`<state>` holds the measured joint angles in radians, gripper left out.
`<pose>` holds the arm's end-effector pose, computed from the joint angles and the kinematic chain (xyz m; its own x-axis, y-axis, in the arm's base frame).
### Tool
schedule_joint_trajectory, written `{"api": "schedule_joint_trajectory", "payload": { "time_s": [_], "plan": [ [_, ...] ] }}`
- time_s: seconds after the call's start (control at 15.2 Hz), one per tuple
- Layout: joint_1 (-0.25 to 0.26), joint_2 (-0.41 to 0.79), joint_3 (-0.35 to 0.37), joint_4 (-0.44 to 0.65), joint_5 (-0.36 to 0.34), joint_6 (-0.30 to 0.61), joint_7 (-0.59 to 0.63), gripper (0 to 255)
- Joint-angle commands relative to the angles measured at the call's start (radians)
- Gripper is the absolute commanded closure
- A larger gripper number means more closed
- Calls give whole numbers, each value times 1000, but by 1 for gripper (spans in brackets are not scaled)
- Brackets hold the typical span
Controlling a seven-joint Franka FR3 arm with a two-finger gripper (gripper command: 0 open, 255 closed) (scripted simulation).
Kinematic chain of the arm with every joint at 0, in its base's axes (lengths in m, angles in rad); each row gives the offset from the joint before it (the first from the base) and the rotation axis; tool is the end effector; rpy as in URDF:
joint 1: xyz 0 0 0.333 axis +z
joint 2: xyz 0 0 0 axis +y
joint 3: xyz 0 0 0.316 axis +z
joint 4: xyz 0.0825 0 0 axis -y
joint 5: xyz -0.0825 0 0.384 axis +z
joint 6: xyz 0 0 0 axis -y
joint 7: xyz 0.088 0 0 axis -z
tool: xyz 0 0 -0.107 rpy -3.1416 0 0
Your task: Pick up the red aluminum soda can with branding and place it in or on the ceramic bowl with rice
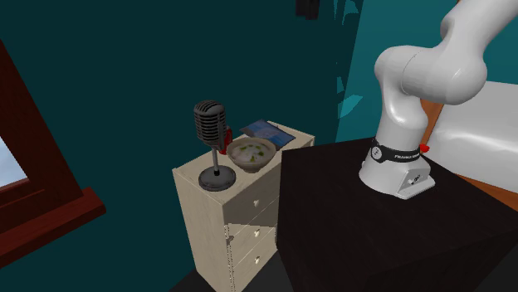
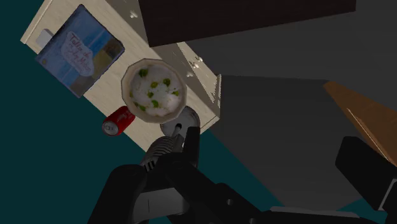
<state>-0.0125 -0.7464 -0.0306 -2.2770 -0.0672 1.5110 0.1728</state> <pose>0.3117 -0.0242 0.6101 0.9777 -0.2096 -0.0115 -0.2088 -0.9767 0.0491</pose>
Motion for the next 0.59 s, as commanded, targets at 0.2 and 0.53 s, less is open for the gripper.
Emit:
{"api": "schedule_joint_trajectory", "payload": {
  "time_s": [0.2,0.53],
  "plan": [
    [-15,10,-51,-64,-31,81,-50,0],
    [-42,58,-138,-147,-79,223,-132,0]
  ]
}}
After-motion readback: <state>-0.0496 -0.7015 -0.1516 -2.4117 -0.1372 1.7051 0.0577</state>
